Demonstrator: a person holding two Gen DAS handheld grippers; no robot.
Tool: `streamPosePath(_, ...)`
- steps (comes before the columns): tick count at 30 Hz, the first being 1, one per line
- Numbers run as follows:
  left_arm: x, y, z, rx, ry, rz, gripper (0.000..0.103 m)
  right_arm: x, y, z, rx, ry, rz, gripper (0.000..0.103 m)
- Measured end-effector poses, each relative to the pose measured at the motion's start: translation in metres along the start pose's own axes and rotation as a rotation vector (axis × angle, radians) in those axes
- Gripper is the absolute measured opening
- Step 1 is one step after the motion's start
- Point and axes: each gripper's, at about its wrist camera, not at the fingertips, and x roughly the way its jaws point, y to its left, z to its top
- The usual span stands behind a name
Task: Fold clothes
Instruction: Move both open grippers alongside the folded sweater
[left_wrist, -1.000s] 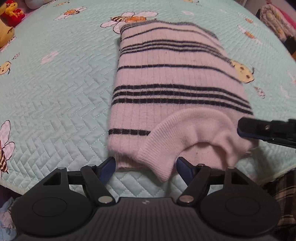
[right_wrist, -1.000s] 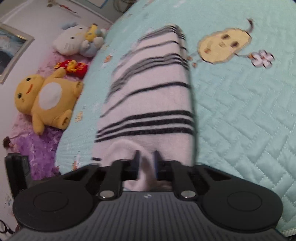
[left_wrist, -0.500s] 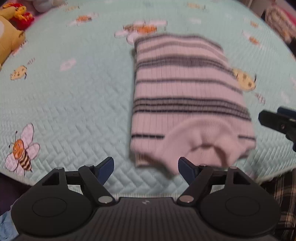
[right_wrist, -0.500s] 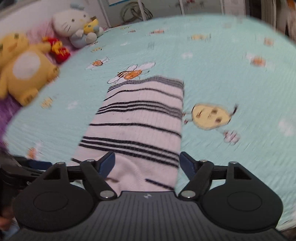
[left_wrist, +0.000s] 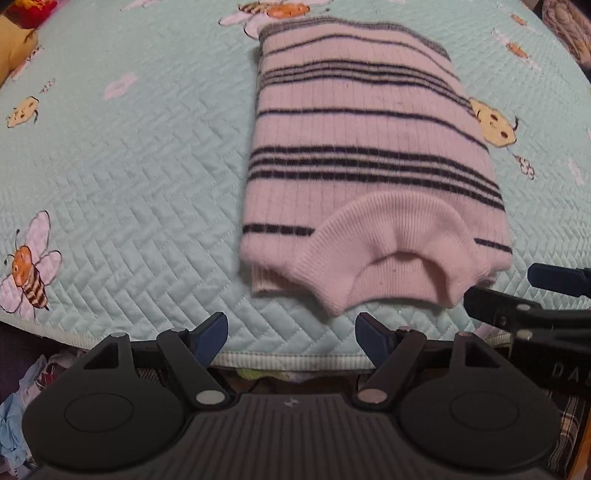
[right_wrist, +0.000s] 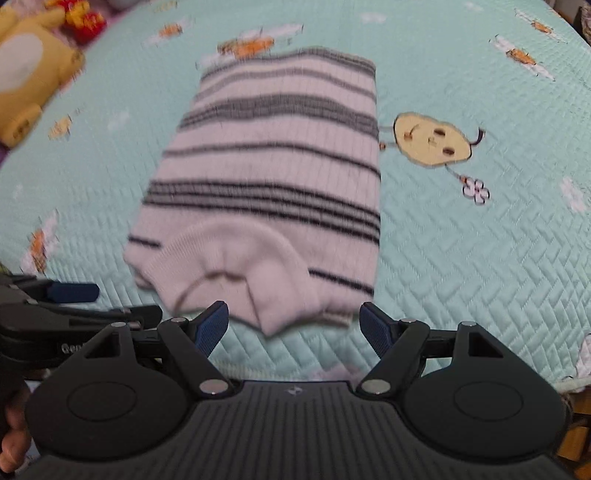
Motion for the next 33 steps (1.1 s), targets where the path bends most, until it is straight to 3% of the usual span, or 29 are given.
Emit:
streamPosePath(8, 0.0062, -0.0002, 0.0014, -0.017, 0.059, 0.040, 0.077, -0.0017, 0.0021, -0.0036, -0.017, -0.010, -0.015, 0.078)
streamPosePath(14, 0.0097, -0.0029, 0.0014, -0.014, 0.099, 0.018, 0.077, -0.0032, 0.0043, -0.0040, -0.030, -0.019, -0.018, 0.078)
streamPosePath(33, 0.0064, -0.0032, 0.0067, -0.018, 0.054, -0.030, 0.077, -0.0018, -0.0041, -0.0006, -0.018, -0.024, 0.016, 0.078)
